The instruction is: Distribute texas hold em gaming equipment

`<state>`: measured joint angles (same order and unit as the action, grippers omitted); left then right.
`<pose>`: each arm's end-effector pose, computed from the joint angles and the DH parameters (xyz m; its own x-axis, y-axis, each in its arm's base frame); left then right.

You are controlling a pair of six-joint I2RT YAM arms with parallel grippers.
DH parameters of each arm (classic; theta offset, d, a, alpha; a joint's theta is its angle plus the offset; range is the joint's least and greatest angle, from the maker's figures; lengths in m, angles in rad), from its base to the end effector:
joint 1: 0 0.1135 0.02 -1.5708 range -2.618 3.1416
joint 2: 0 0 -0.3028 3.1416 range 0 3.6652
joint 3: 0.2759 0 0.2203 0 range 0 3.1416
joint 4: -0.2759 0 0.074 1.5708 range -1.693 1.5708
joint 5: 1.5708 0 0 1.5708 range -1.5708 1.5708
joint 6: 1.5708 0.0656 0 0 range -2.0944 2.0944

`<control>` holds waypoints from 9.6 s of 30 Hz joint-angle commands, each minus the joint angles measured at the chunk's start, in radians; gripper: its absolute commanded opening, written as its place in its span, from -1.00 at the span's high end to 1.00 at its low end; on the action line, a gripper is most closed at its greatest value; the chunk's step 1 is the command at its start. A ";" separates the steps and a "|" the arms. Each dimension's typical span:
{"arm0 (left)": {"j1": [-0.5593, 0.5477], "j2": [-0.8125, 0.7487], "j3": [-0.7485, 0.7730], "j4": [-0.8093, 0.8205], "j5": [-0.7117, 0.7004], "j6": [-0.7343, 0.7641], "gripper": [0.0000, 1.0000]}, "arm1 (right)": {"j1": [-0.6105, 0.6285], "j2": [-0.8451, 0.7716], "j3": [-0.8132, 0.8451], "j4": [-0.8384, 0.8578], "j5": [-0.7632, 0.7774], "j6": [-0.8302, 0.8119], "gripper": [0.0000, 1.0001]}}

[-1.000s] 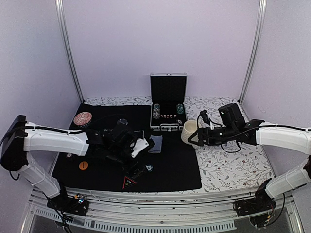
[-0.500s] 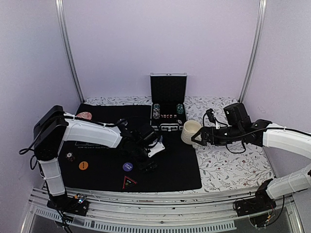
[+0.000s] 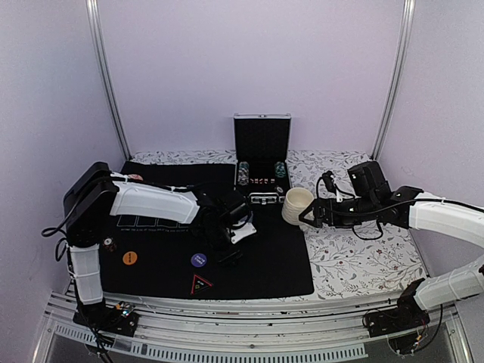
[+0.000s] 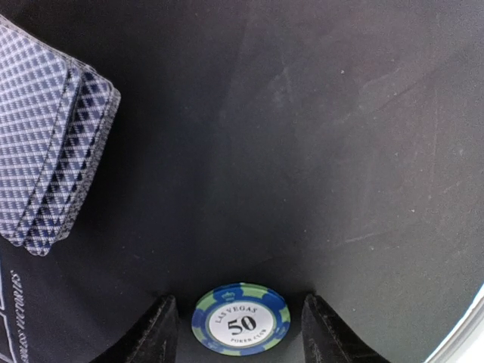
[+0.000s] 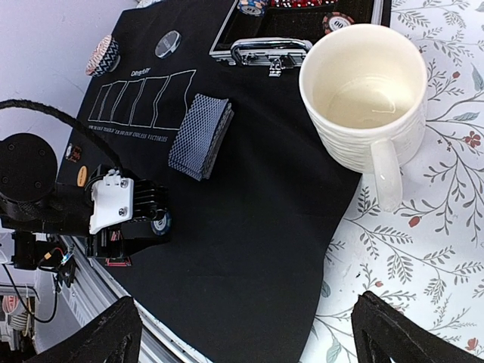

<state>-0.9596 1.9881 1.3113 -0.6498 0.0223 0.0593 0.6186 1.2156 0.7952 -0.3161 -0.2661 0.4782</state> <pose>0.2165 -0.3115 0.1689 -0.5071 0.8270 -0.2426 0.8534 0.5212 -0.0073 0.1810 0.1500 0.2735 -0.8163 -0.0361 -0.5764 -0.3858 0.7768 0.4977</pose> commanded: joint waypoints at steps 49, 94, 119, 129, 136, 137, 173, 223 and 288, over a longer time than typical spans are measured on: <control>-0.018 -0.032 0.009 -0.116 0.022 -0.045 -0.14 | -0.006 -0.086 -0.049 -0.002 0.041 0.022 -0.98; -0.091 0.186 0.229 -0.188 -0.049 -0.007 -0.08 | -0.005 -0.096 -0.088 0.020 0.034 0.023 -0.98; -0.072 0.186 0.206 -0.231 -0.110 0.001 -0.10 | -0.005 -0.122 -0.117 0.016 0.043 0.034 -0.98; -0.049 0.184 0.176 -0.280 -0.107 -0.009 -0.13 | -0.005 -0.125 -0.117 0.015 0.042 0.034 -0.97; -0.045 0.174 0.156 -0.292 -0.085 -0.004 -0.09 | -0.006 -0.127 -0.115 0.015 0.038 0.036 -0.98; -0.044 0.169 0.149 -0.292 -0.091 -0.003 -0.09 | -0.005 -0.128 -0.115 0.015 0.037 0.036 -0.98; -0.031 0.133 0.126 -0.295 -0.075 -0.003 -0.04 | -0.006 -0.122 -0.110 0.009 0.027 0.031 -0.98; 0.246 -0.452 -0.249 -0.125 0.071 -0.262 0.38 | -0.006 -0.156 -0.130 0.075 0.043 -0.052 -0.98; 1.263 -0.424 -0.408 0.151 -0.095 -0.472 -0.80 | -0.006 -0.262 -0.085 0.079 -0.013 -0.266 -0.98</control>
<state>0.3138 1.6478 0.9215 -0.5087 -0.0841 -0.4255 0.6186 1.0157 0.6796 -0.2462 -0.2977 0.1982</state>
